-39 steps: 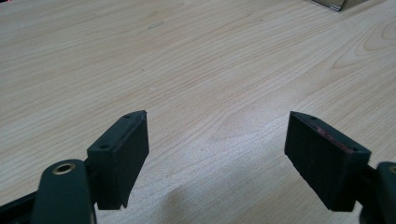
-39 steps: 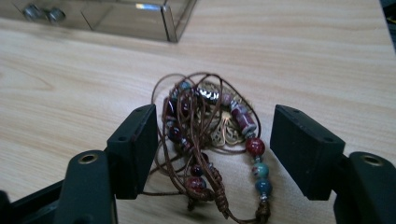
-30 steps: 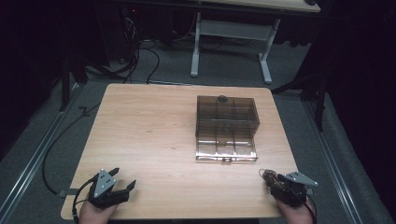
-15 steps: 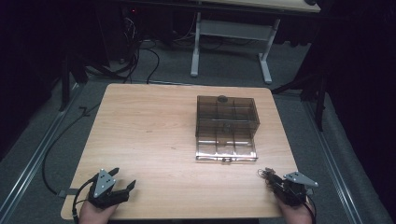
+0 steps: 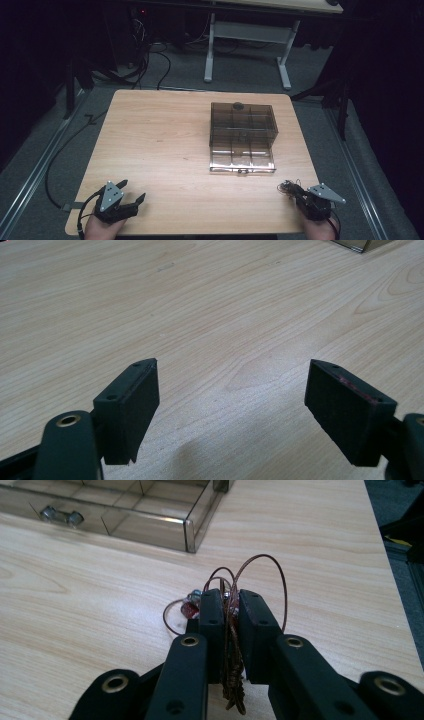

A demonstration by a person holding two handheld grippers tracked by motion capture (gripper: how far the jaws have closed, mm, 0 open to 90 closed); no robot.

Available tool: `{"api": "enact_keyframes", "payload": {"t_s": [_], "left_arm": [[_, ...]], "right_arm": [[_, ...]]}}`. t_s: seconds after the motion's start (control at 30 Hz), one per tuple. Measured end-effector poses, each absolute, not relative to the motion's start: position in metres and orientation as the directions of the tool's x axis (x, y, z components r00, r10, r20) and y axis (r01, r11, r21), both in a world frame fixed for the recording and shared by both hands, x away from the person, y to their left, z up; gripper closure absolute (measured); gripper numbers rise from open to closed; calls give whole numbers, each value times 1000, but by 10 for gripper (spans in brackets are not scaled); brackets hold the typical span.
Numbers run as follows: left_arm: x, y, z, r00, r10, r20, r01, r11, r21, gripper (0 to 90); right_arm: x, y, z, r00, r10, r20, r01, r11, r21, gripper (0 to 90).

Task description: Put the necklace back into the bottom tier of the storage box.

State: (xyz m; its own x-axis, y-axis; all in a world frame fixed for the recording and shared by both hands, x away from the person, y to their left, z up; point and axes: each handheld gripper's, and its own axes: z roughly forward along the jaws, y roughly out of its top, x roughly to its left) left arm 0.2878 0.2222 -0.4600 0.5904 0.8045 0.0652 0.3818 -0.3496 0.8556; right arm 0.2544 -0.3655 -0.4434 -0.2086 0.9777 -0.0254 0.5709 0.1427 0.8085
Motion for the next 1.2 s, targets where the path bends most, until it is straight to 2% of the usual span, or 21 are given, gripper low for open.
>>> {"api": "enact_keyframes", "payload": {"t_s": [0.47,0.57,0.93,1.2], "left_arm": [[288,222,-460,589,805,65,384,-350,855,222],[288,222,-460,590,805,64,384,-350,855,222],[288,222,-460,591,804,63,384,-350,854,222],[288,222,-460,592,804,62,385,-350,854,222]], "right_arm": [[250,-352,-421,-240,970,-46,484,161,860,817],[249,-341,-415,-277,960,-41,458,170,873,816],[256,-302,-421,-404,915,-18,451,216,866,816],[267,-286,-437,-454,891,11,500,244,831,816]]}}
